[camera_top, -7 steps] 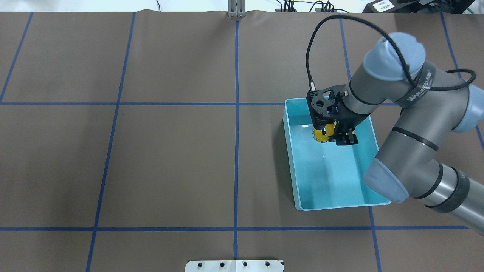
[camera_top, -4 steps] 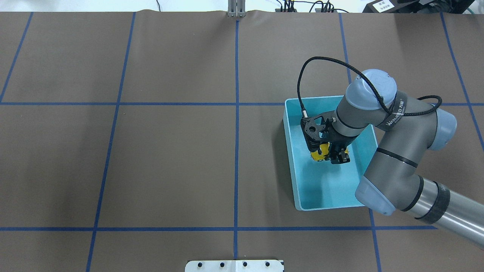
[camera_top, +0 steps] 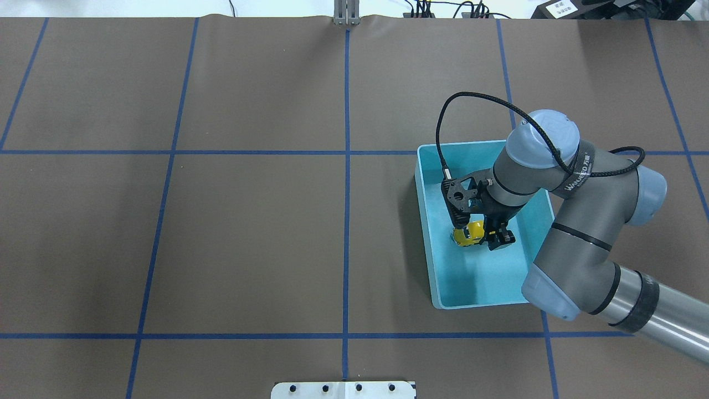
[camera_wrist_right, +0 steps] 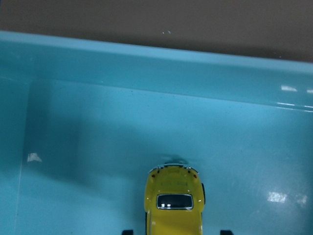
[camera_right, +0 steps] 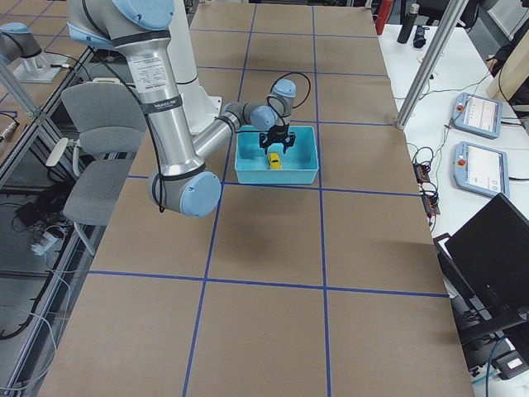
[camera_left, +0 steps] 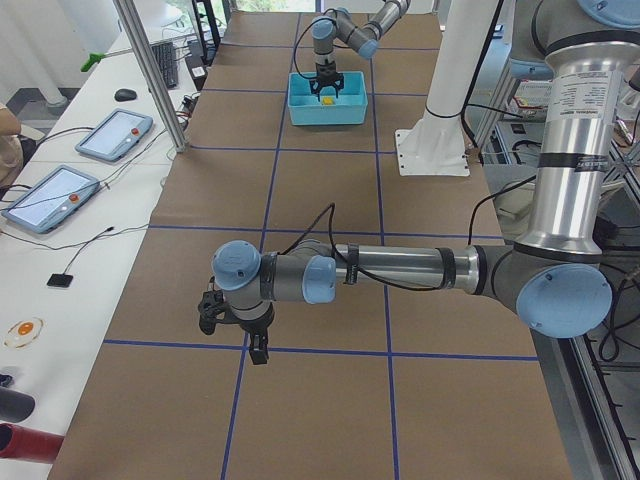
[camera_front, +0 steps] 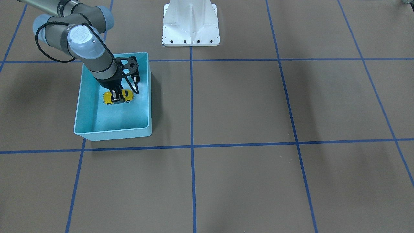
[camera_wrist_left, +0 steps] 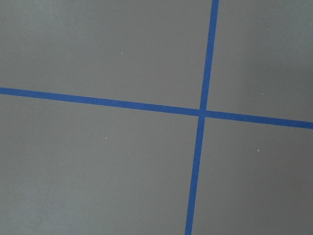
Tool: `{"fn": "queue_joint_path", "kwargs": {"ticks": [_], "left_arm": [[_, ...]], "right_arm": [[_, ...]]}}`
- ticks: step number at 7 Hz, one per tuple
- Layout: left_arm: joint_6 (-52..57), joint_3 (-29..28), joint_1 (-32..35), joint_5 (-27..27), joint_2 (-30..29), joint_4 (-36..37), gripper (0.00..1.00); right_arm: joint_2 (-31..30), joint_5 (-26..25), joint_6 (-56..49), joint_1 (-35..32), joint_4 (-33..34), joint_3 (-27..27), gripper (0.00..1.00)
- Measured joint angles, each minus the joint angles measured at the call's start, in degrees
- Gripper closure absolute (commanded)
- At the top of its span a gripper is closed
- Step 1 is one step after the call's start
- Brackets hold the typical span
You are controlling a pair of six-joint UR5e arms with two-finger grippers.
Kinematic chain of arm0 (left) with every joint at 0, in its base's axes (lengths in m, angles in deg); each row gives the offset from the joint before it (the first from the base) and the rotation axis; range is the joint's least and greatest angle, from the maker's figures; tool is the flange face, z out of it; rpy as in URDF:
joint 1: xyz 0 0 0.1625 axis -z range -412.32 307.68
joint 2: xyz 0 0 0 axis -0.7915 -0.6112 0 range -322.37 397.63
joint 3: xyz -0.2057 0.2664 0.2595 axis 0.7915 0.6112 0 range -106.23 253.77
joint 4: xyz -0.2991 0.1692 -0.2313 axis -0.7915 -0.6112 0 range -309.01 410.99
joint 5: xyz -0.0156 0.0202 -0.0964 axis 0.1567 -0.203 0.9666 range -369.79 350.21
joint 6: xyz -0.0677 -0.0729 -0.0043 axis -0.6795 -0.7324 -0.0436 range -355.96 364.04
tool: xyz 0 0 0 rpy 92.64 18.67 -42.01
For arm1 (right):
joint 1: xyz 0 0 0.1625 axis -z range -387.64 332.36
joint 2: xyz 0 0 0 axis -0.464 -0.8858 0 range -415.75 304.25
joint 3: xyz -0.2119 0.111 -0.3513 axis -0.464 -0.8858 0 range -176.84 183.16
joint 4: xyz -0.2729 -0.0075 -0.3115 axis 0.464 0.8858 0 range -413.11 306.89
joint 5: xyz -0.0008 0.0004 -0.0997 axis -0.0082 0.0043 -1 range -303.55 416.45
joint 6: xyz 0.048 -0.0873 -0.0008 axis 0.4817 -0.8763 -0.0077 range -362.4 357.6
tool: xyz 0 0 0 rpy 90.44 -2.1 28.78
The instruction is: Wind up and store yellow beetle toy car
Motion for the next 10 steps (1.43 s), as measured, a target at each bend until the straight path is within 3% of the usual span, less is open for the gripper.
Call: {"fn": "queue_joint_path", "kwargs": {"ticks": [3,6,8,10], "left_arm": [[0.0,0.1,0.0,0.0,0.1,0.0,0.00],[0.0,0.2,0.0,0.0,0.1,0.0,0.00],[-0.1,0.2,0.0,0.0,0.0,0.0,0.00],[-0.2,0.3,0.0,0.0,0.0,0.0,0.00]], "right_arm": [[0.4,2.0,5.1,-6.2,0.3,4.0,0.00],[-0.9,10.6,30.0,-24.3,1.1,8.2,0.00],[-8.3,14.7,39.1,-37.8,3.9,7.5,0.00],[-18.4,15.9,40.5,-48.3,4.7,3.9,0.00]]}}
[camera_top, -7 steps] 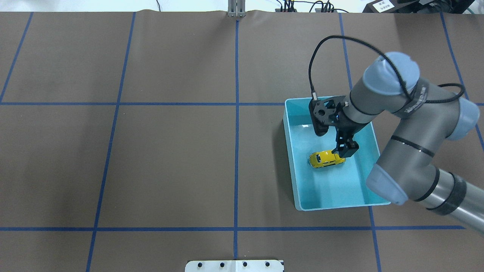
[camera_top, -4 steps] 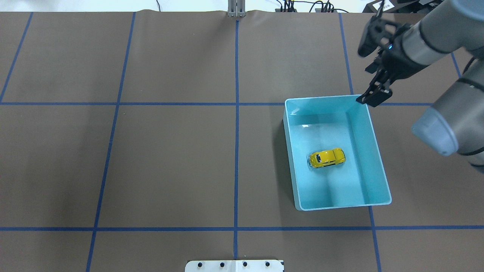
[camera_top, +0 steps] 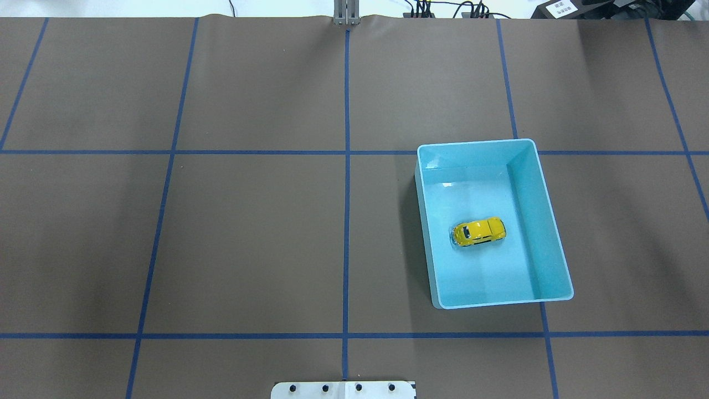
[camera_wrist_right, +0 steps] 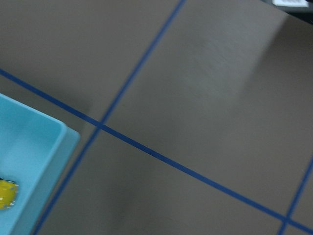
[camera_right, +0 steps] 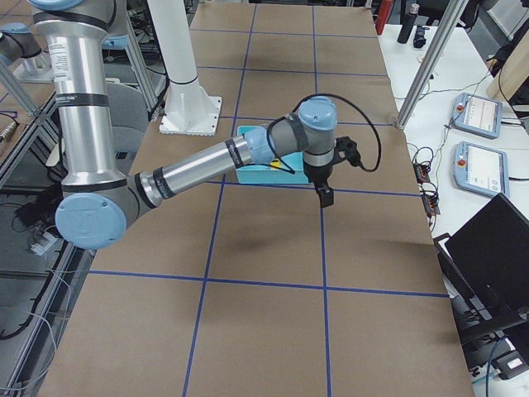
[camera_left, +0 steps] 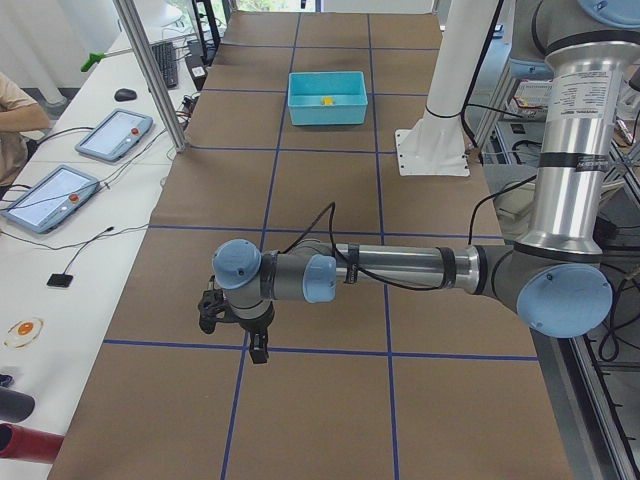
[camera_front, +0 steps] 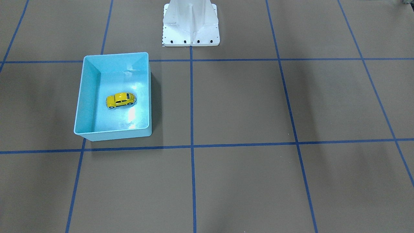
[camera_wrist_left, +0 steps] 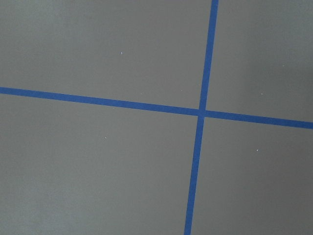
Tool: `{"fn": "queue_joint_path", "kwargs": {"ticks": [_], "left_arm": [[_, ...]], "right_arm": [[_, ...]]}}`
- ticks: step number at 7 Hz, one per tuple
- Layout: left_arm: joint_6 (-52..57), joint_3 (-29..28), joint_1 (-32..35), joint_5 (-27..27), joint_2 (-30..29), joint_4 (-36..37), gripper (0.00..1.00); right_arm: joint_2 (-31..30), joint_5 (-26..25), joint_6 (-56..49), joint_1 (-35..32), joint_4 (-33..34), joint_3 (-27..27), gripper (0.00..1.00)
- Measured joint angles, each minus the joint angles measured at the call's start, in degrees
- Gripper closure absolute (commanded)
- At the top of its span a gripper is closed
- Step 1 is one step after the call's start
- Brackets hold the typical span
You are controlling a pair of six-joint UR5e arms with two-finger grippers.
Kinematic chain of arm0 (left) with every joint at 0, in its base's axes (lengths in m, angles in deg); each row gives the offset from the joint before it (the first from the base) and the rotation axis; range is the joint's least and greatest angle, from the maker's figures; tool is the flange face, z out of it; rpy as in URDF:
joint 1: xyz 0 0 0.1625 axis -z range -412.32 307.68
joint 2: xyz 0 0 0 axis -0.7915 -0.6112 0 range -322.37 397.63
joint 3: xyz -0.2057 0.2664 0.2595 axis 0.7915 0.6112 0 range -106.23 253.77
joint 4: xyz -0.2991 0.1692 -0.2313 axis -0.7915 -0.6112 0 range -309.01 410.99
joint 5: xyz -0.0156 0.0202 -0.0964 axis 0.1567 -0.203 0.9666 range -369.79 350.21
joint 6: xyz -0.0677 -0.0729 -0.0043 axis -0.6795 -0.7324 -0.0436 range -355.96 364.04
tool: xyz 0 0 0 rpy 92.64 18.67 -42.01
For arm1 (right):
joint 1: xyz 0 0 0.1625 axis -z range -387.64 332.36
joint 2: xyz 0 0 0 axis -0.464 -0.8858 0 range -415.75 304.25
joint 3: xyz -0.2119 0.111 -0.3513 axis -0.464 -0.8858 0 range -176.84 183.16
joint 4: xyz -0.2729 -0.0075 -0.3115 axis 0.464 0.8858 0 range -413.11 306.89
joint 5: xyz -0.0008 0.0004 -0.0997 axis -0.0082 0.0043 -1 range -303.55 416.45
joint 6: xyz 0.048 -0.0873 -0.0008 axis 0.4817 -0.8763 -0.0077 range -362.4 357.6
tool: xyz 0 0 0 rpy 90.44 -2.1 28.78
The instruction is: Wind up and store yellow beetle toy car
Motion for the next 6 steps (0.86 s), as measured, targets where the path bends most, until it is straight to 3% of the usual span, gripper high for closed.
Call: {"fn": "queue_joint_path", "kwargs": {"ticks": [2,6], "left_arm": [[-0.1,0.1,0.0,0.0,0.0,0.0,0.00],[0.8,1.5,0.0,0.0,0.1,-1.0,0.01]], "right_arm": [[-6.0,0.1,-0.2,-4.1,-0.7,-5.0,0.00],[-5.8,-2.1,-1.1,-4.7,-2.5,-8.6,0.00]]}}
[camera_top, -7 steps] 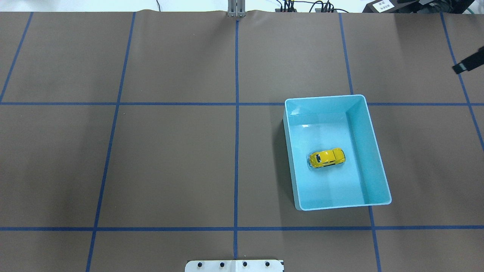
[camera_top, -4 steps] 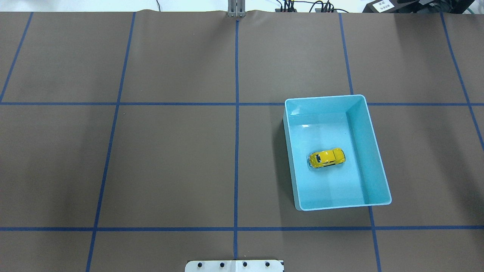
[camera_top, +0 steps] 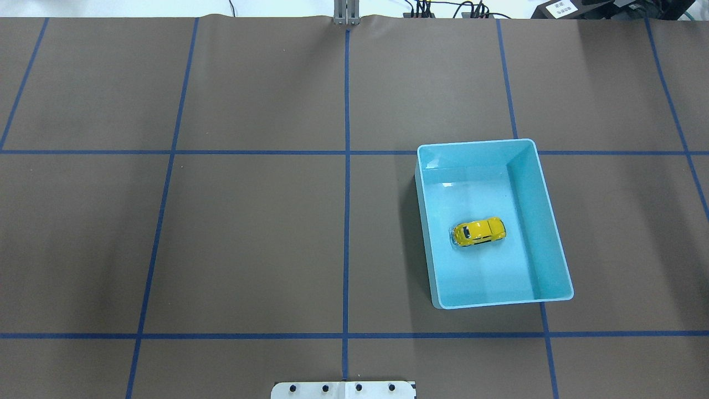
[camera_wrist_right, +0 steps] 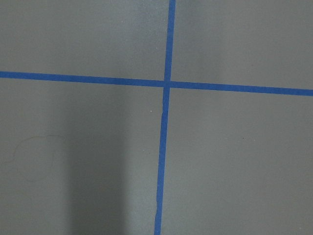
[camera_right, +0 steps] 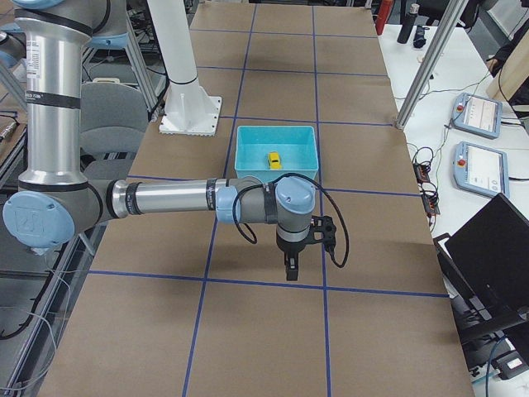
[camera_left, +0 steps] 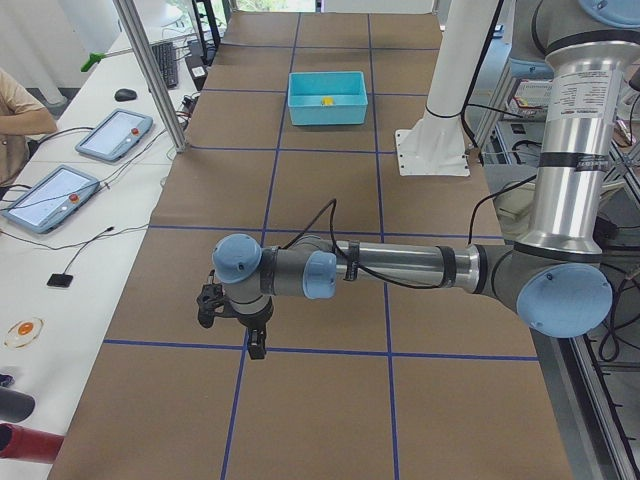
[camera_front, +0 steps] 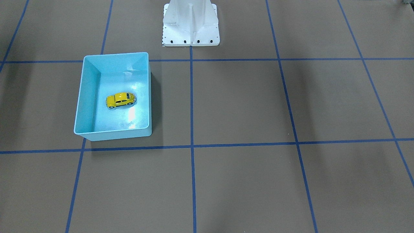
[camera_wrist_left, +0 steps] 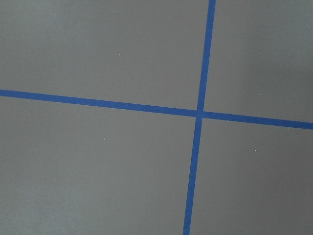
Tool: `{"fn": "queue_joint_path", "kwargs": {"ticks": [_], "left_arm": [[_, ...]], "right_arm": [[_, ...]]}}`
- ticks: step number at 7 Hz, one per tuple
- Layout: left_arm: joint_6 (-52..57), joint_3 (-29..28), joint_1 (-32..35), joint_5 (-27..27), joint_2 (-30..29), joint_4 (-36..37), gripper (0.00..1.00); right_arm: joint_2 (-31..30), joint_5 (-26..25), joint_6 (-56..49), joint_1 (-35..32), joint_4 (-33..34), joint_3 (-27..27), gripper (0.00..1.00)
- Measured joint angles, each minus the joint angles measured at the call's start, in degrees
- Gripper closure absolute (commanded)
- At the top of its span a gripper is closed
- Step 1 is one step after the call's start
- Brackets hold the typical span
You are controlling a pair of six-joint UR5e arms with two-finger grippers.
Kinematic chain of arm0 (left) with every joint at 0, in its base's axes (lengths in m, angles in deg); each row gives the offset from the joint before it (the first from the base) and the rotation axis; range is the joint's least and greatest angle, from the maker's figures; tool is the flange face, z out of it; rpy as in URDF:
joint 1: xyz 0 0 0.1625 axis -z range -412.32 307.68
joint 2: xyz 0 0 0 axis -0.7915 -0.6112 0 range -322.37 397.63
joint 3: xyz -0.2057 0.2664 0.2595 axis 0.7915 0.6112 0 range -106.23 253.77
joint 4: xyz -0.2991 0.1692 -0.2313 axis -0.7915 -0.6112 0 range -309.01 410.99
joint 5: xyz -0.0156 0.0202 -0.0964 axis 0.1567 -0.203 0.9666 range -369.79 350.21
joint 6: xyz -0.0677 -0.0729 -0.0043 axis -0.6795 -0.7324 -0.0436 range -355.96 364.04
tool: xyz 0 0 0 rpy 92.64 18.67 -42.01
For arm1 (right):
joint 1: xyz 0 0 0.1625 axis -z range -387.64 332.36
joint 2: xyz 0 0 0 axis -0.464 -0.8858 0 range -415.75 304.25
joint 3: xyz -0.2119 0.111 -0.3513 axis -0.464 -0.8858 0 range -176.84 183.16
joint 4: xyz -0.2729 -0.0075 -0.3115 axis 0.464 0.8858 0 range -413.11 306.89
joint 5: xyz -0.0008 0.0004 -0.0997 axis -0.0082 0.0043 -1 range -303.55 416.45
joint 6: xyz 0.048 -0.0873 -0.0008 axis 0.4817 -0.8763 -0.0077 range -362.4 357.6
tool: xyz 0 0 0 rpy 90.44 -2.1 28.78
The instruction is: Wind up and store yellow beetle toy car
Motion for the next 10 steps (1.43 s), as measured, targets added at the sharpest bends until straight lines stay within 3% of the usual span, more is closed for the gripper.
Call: {"fn": "queue_joint_path", "kwargs": {"ticks": [3,10], "left_arm": [[3.8,0.7,0.0,0.0,0.6,-2.8,0.01],[4.2,-0.9,0.0,0.0,0.6,-3.0,0.01]], "right_arm": [[3.0,-0.7,-1.8,0.1,0.0,-3.0,0.00],[2.4,-0.5,-2.1,0.1,0.0,-3.6,0.00]]}}
